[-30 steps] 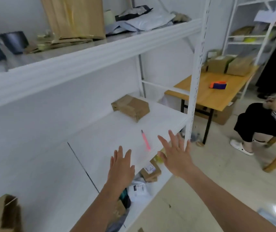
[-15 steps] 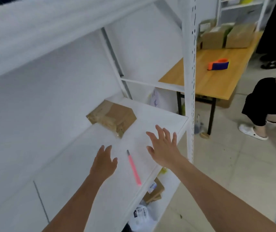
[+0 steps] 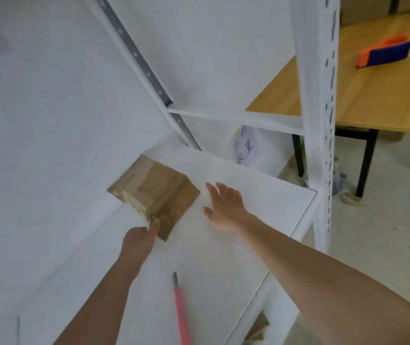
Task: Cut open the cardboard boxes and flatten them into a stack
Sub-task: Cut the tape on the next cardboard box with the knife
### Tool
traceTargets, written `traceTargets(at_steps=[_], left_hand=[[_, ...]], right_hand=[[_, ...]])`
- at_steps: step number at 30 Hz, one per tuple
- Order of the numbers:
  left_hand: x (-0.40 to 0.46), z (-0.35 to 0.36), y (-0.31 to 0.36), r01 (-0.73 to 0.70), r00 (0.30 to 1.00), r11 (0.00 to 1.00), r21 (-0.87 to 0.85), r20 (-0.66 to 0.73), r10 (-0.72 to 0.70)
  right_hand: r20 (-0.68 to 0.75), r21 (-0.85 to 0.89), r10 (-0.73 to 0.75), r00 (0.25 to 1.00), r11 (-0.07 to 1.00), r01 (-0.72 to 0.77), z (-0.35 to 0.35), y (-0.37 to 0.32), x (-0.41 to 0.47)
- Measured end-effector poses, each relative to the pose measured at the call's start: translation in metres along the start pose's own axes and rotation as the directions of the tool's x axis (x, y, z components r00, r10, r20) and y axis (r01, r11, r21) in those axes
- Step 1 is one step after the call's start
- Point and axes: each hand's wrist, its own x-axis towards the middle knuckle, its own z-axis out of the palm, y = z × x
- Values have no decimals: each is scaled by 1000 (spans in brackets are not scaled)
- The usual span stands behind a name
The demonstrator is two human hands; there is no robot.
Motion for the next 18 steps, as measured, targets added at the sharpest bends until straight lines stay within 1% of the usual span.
traceTargets(at_steps=[3,5,6,7,8,9,11,13,15,16,18], left_hand=[[15,9,-1,20,998,988,-152,-49,-27],[21,14,-5,11,999,948,-317,-27,-20],[21,16,-5,25,1000,891,-452,7,-25],[18,19,-3,71,997,811,-580,45,-55],[15,21,-1,113,994,731,-673,74,-86],[11,21,0,143,989,680,-719,85,-118],[4,20,1,175,982,629,-758,91,-164],[-4,13,-3,201,975,596,-777,101,-198],[-16,4,-4,226,967,581,-782,107,-231],[-23,-1,-5,230,964,579,-782,100,-247],[-38,-13,-8,221,958,568,-793,67,-278]], right_hand=[[6,24,-27,1000,999,27,7,0,31],[36,53,-60,998,997,58,9,0,43],[48,72,-72,996,995,69,9,0,46],[53,89,-84,995,993,79,9,2,49],[55,104,-97,994,990,91,9,3,49],[60,121,-111,992,987,103,9,3,50],[88,185,-124,988,977,106,5,-1,46],[158,326,-127,979,943,70,-4,-9,35],[263,533,-169,950,846,3,-16,-21,18],[292,613,-200,935,790,-23,-22,-29,9],[276,690,-247,929,724,-12,-31,-45,-11]])
